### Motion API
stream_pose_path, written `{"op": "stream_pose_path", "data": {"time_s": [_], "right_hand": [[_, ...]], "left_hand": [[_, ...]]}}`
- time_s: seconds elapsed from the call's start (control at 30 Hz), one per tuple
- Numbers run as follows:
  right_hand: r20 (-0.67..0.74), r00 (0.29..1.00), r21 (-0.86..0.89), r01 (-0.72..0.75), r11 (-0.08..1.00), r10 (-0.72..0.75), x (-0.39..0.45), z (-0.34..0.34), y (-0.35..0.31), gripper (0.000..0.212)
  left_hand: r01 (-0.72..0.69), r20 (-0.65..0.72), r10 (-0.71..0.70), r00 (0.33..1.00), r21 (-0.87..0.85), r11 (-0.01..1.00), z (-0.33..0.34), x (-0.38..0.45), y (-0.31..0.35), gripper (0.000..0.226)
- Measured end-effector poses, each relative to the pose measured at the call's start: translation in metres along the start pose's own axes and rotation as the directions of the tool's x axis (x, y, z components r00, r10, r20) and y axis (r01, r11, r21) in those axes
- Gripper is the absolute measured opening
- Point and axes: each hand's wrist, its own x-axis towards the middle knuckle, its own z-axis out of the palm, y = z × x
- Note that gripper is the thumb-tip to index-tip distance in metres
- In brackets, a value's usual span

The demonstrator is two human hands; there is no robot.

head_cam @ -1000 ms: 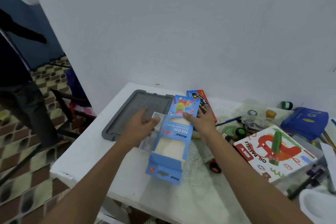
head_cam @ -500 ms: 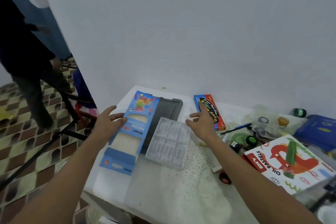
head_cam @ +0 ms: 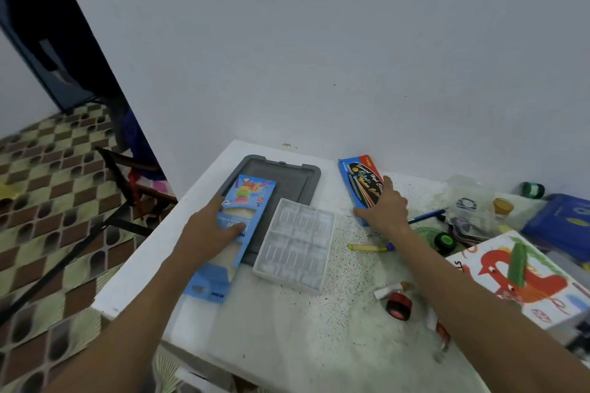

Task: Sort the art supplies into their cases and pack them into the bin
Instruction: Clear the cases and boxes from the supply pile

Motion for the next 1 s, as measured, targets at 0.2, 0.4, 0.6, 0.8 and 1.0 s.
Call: {"op": "stream_pose_path", "data": {"time_s": [0.2,0.4,0.6,0.8,1.0], "right_hand": [[-0.043,0.988,0.313,0.154,0.937,-0.148,-0.027,-0.004,-0.016,0.104],[0.115,0.957,0.31,0.221,0.925,-0.267,-0.027,-0.014,-0.03,0.111],[0.327,0.875,0.169,0.317,0.933,-0.356,-0.004,-0.028,-0.027,0.122],[0.436,0.838,0.155,0.288,0.945,-0.327,0.016,-0.025,-0.022,0.118],[0.438,0.843,0.072,0.315,0.946,-0.314,0.008,-0.015,-0.014,0.114]], "left_hand": [[-0.081,-0.06,0.076,0.995,-0.082,0.993,0.0,0.006,0.025,0.054],[-0.155,0.14,0.165,0.976,-0.083,0.984,0.009,0.007,0.068,0.073],[-0.167,0.301,0.188,0.935,-0.094,0.982,0.026,-0.01,0.063,0.063],[-0.172,0.268,0.197,0.943,-0.115,0.978,0.024,-0.011,0.058,0.06],[-0.16,0.294,0.182,0.938,-0.097,0.982,0.028,-0.011,0.063,0.062]]}}
